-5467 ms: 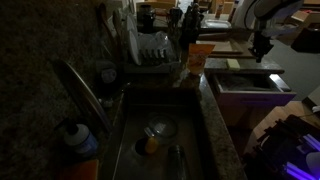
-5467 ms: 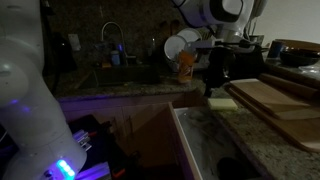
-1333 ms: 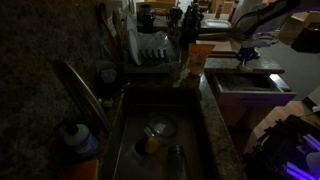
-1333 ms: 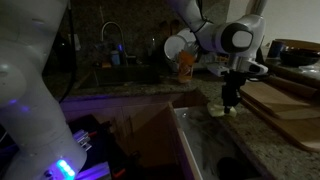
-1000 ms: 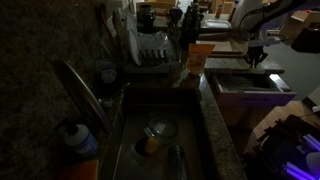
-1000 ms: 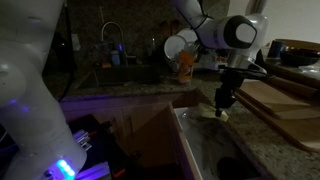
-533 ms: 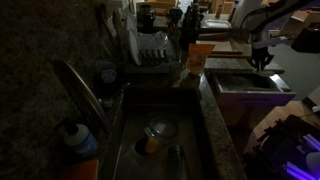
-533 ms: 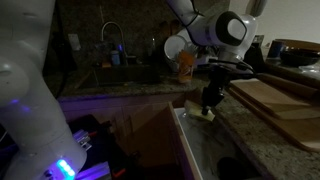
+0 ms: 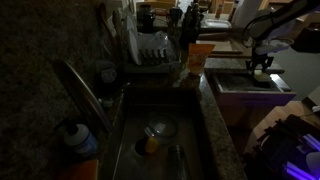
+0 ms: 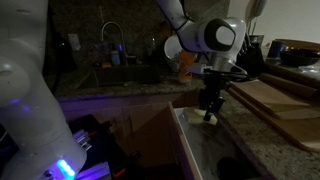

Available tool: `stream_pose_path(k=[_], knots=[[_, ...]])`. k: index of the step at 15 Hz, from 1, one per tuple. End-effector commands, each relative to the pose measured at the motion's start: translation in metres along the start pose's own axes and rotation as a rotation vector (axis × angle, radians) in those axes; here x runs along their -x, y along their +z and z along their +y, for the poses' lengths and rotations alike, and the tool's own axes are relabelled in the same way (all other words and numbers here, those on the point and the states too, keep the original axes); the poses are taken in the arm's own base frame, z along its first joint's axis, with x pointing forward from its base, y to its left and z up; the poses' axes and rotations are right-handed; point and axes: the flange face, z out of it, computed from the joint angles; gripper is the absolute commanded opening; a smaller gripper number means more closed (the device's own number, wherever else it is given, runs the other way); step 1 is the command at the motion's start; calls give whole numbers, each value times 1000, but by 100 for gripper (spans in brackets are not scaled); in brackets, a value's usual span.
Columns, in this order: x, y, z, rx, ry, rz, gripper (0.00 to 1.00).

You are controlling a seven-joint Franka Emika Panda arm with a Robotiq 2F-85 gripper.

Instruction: Put the yellow sponge in the drawer

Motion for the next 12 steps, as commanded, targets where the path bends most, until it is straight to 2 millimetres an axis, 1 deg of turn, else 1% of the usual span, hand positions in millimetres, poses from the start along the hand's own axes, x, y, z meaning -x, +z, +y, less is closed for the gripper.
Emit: stream_pose_path(k=[1, 2, 3, 6, 10, 11, 12], knots=[[12, -4, 6, -37, -42, 79, 91], [12, -5, 5, -42, -48, 94, 96], [11, -7, 6, -48, -45, 100, 100], [12, -17, 6, -55, -44, 125, 100], [19, -48, 1, -57, -20, 116, 100], [8, -33, 2, -53, -22, 123, 100], [11, -39, 1, -56, -23, 127, 100]])
